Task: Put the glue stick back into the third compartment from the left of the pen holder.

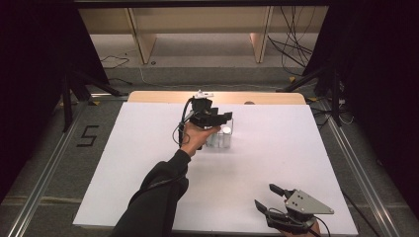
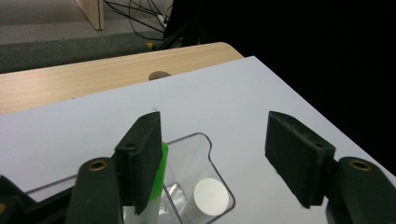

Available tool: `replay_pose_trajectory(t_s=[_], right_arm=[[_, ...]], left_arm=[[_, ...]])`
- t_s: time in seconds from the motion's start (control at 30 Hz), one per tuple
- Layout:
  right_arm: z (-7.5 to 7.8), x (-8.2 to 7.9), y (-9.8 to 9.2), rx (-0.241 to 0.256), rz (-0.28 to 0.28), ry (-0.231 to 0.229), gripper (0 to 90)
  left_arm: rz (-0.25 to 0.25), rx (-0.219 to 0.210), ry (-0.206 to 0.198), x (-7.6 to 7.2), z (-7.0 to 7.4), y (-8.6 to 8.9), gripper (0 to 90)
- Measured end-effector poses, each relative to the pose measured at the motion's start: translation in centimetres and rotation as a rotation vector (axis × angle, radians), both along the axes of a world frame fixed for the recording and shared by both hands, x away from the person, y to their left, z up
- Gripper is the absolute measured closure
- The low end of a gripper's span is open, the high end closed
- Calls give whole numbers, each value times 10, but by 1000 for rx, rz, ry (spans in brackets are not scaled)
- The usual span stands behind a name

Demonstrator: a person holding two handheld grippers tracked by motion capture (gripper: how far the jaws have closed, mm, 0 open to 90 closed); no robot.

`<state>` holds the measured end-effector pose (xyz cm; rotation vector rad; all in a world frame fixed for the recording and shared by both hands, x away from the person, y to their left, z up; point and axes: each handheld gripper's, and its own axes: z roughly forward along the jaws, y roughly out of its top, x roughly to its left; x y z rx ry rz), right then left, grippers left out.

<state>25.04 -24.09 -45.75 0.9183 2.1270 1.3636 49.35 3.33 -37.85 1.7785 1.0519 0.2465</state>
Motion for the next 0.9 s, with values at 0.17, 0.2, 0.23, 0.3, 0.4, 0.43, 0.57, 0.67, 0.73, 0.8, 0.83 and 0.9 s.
replay_pose_trajectory(t_s=[0.17,0.2,0.23,0.3,0.4,0.43,0.57,0.67,0.73,0.8,0.83,0.9], right_arm=[[-1,1,-1,6,-3,2,319],[-1,1,-1,4,-3,5,319],[0,1,-1,5,-1,7,319],[-1,1,0,8,-2,5,320],[-1,1,0,5,-1,12,319],[-1,1,0,5,1,11,319],[-1,2,0,4,1,10,319],[-2,3,0,6,0,10,319],[-2,3,0,6,-1,13,319],[-2,3,0,7,0,15,319],[-2,3,0,10,1,17,319],[-3,4,0,16,-2,21,319]], left_arm=[[-40,-28,2,-12,0,11,292],[-45,-30,1,-14,0,13,284],[-49,-40,0,-17,0,16,277],[-57,-52,-1,-22,-1,21,266],[-71,-61,-1,-29,-3,27,251],[-76,-67,-2,-32,-4,29,246],[-88,-75,1,-40,-8,36,234],[-92,-91,6,-46,-11,40,228],[-97,-91,8,-50,-13,43,225],[-97,-95,11,-54,-16,46,217],[-103,-88,11,-55,-17,48,216],[-106,-79,18,-57,-20,50,211]])
